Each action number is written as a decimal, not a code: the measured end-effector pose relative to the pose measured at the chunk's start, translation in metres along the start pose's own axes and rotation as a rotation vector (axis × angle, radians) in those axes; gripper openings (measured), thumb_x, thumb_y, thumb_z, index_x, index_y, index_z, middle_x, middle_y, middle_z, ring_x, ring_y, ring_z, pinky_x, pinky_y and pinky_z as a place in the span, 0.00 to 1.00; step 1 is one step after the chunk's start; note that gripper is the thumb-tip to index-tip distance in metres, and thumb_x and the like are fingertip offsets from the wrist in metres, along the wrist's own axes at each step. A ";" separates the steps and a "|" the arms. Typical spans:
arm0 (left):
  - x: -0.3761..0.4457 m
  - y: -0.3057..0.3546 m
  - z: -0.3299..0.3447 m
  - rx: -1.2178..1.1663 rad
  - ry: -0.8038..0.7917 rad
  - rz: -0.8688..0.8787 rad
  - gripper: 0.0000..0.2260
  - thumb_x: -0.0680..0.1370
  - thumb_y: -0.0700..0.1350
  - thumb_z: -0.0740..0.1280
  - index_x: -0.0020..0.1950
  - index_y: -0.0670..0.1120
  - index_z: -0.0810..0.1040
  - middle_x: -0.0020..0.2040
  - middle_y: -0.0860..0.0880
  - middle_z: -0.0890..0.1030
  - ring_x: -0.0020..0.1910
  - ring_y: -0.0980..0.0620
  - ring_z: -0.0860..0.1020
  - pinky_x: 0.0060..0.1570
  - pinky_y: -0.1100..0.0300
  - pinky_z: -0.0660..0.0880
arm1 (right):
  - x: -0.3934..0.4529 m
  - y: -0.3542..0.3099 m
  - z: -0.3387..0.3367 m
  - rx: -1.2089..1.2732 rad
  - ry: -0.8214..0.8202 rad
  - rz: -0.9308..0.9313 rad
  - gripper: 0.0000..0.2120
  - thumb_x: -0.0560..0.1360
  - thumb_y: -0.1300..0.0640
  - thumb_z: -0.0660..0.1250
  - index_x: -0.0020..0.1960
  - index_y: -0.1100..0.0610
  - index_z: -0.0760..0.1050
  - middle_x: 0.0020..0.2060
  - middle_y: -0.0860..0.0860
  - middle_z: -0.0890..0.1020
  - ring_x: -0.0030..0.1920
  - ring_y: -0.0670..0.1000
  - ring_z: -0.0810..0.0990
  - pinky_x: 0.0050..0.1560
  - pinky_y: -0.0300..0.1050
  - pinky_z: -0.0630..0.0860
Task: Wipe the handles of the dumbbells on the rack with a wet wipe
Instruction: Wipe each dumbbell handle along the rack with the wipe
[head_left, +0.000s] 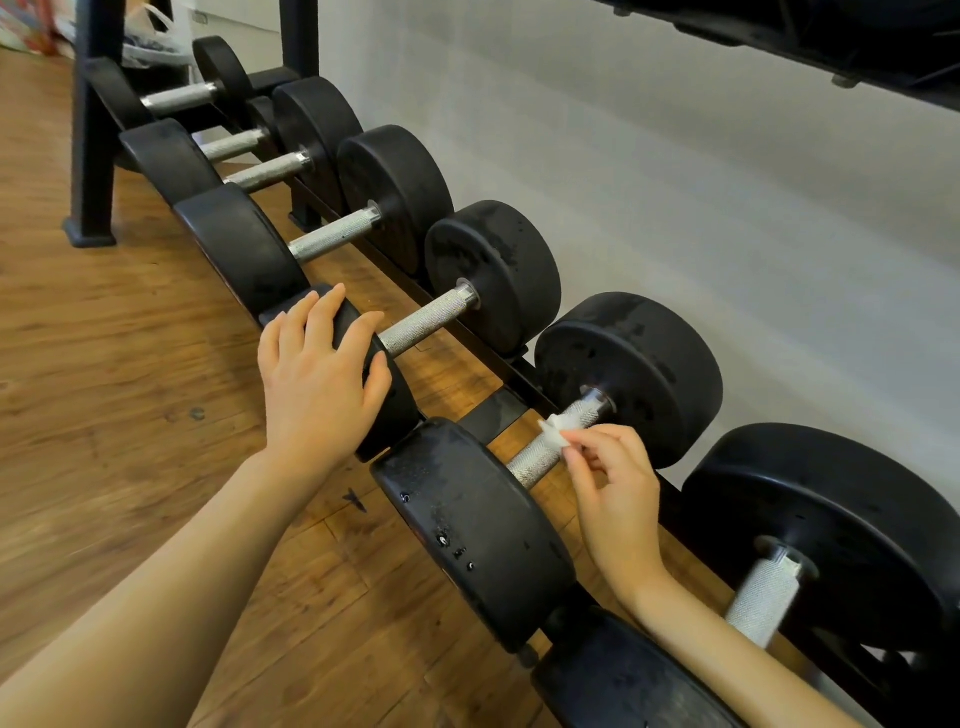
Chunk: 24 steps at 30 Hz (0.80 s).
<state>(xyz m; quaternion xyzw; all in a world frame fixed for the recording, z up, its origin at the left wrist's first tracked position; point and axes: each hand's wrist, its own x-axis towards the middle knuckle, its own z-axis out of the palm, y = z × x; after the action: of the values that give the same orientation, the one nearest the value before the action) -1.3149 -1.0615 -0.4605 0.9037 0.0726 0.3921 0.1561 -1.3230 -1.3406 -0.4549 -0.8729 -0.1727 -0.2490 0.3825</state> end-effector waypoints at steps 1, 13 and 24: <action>0.000 0.000 0.000 -0.001 -0.003 -0.002 0.20 0.79 0.51 0.57 0.67 0.46 0.76 0.71 0.39 0.70 0.72 0.37 0.65 0.70 0.38 0.58 | -0.003 -0.002 0.001 -0.003 -0.030 -0.031 0.10 0.76 0.64 0.68 0.54 0.53 0.80 0.50 0.43 0.75 0.51 0.43 0.76 0.51 0.31 0.73; 0.000 0.001 0.000 -0.004 0.009 0.002 0.20 0.79 0.51 0.57 0.67 0.46 0.76 0.71 0.39 0.70 0.72 0.37 0.65 0.70 0.39 0.57 | -0.002 -0.002 0.001 0.006 -0.015 -0.011 0.12 0.77 0.61 0.67 0.59 0.51 0.76 0.51 0.39 0.74 0.52 0.40 0.76 0.50 0.29 0.73; 0.000 0.001 0.000 -0.001 0.021 -0.004 0.20 0.79 0.51 0.58 0.66 0.45 0.77 0.71 0.38 0.70 0.71 0.36 0.65 0.70 0.39 0.57 | -0.002 0.002 0.001 -0.182 0.004 -0.242 0.12 0.73 0.65 0.70 0.57 0.58 0.81 0.50 0.47 0.78 0.52 0.47 0.75 0.55 0.27 0.68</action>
<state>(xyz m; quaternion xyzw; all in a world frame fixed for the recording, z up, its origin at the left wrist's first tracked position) -1.3146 -1.0626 -0.4604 0.8993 0.0757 0.4012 0.1566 -1.3233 -1.3417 -0.4577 -0.8763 -0.2523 -0.3097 0.2694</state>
